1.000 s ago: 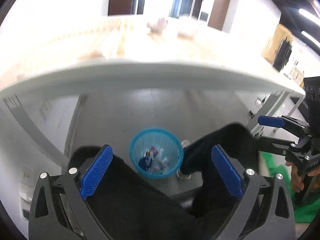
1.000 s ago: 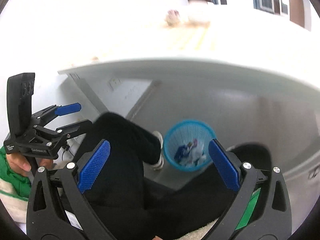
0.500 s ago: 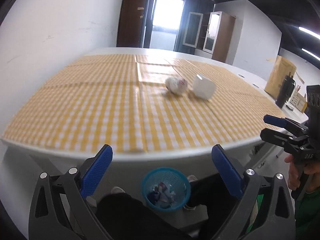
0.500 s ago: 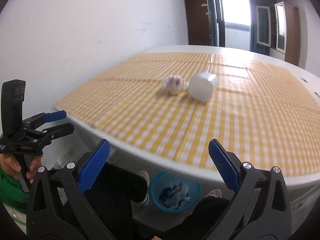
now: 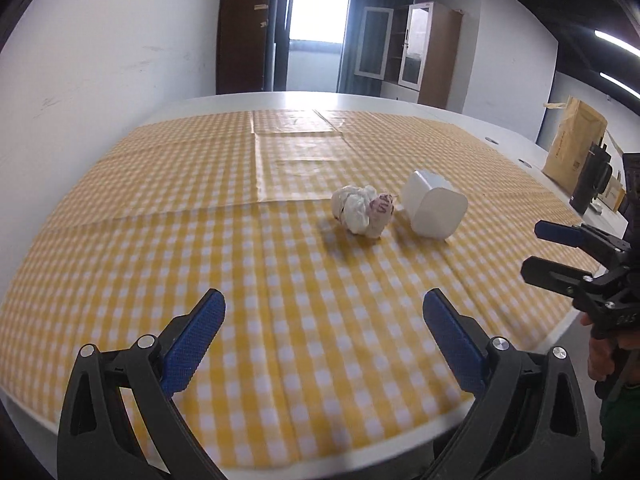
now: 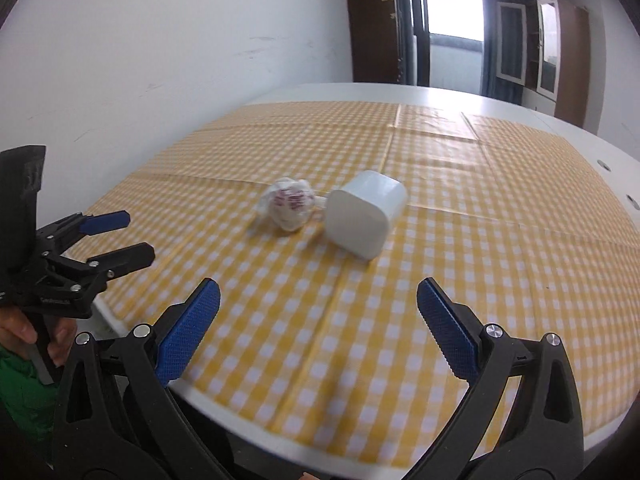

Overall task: Collect trash
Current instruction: 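Grasp the white-red plastic bag ball with the left tool while the right tool grasps the white box, then lift both held items off the table and carry them down over the wastebasket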

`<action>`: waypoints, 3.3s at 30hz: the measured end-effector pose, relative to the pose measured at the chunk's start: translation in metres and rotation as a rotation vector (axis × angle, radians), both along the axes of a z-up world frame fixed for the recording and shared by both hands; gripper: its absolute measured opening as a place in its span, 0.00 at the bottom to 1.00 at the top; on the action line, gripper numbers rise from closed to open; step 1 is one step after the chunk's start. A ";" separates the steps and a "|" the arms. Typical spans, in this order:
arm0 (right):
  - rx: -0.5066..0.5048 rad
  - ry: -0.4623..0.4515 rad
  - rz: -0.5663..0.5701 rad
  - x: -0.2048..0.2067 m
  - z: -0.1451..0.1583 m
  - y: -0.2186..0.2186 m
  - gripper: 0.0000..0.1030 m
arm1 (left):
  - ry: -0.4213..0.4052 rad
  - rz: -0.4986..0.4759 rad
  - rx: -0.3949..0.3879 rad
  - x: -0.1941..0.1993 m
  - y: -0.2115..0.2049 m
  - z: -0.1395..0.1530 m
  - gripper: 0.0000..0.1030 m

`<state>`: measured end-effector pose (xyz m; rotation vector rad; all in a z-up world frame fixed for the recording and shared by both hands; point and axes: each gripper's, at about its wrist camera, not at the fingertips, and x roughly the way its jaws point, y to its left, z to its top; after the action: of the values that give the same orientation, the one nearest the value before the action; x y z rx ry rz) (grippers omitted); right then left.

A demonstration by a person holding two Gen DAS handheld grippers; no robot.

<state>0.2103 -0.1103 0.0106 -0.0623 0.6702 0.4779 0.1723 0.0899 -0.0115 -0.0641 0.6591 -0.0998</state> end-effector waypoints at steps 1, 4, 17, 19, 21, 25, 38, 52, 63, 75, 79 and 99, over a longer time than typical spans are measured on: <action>-0.001 0.010 -0.006 0.009 -0.003 -0.001 0.91 | 0.003 -0.004 0.000 0.006 -0.001 -0.001 0.94; -0.023 0.027 -0.021 0.028 -0.007 -0.001 0.88 | 0.016 -0.022 -0.005 0.025 -0.007 0.001 0.94; -0.051 0.133 -0.054 0.099 -0.021 0.003 0.63 | 0.109 -0.065 -0.055 0.098 -0.010 -0.007 0.94; -0.064 0.138 -0.050 0.106 -0.022 0.007 0.57 | 0.129 -0.064 -0.073 0.108 -0.012 -0.009 0.94; -0.080 0.146 -0.052 0.111 -0.024 0.009 0.48 | 0.142 -0.061 -0.082 0.117 -0.014 -0.011 0.94; -0.087 0.158 -0.060 0.116 -0.026 0.009 0.27 | 0.163 -0.051 -0.101 0.129 -0.017 -0.013 0.94; -0.054 0.118 -0.099 0.095 -0.020 -0.013 0.03 | 0.220 -0.035 -0.078 0.145 -0.037 -0.027 0.49; -0.025 0.023 -0.039 0.015 0.001 -0.013 0.03 | 0.014 -0.035 -0.180 0.032 -0.028 -0.001 0.43; 0.042 0.008 0.010 -0.057 -0.011 -0.015 0.03 | -0.048 -0.082 -0.174 -0.065 -0.032 0.004 0.43; 0.040 0.006 0.022 -0.120 -0.028 -0.033 0.03 | -0.035 -0.080 -0.192 -0.124 -0.051 -0.022 0.43; 0.042 0.007 0.034 -0.142 -0.033 -0.036 0.03 | -0.027 -0.080 -0.187 -0.139 -0.049 -0.026 0.43; -0.023 0.170 0.057 -0.169 -0.122 -0.029 0.03 | 0.155 -0.055 -0.172 -0.158 -0.040 -0.117 0.43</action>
<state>0.0416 -0.1392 -0.1118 -0.0636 0.8423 0.5345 0.0142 0.0499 -0.1286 -0.2210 0.8068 -0.2063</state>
